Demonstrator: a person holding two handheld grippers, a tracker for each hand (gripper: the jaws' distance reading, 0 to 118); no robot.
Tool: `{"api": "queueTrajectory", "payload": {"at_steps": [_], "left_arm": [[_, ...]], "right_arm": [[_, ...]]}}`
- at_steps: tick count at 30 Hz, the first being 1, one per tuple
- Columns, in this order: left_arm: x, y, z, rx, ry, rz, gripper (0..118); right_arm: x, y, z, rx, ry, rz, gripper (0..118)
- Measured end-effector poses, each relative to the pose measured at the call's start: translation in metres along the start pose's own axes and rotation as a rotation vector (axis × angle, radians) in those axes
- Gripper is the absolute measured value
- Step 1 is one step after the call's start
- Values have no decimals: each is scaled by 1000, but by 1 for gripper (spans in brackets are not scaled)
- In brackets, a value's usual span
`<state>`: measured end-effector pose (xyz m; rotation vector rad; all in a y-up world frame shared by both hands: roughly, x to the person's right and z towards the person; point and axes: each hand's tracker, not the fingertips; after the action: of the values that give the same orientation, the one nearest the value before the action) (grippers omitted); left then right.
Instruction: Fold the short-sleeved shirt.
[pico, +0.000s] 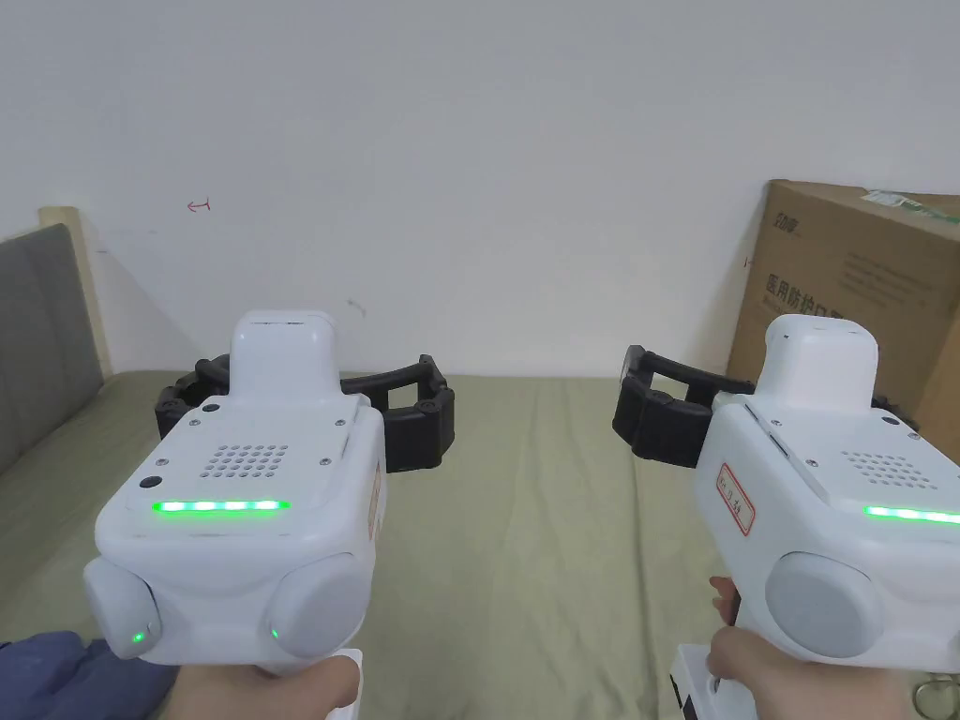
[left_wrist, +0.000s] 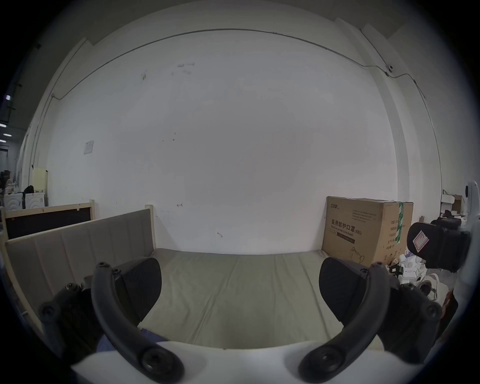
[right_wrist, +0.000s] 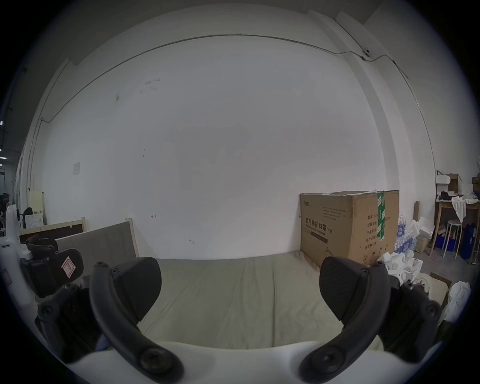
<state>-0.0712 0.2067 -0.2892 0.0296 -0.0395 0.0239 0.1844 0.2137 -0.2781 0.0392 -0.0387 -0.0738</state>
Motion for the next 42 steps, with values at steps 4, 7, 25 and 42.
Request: {"api": "queueTrajectory", "payload": {"at_steps": [4, 7, 25, 42], "left_arm": [[-1, 0, 0, 3, 2, 2, 118], [-2, 0, 1, 3, 6, 2, 118], [-3, 0, 1, -3, 9, 18, 118], [3, 1, 5, 14, -13, -25, 118]], "right_arm": [[-2, 2, 1, 4, 10, -1, 118], [-2, 2, 1, 7, 9, 2, 118], [0, -3, 1, -8, -9, -1, 118], [-3, -4, 2, -10, 11, 25, 118]]}}
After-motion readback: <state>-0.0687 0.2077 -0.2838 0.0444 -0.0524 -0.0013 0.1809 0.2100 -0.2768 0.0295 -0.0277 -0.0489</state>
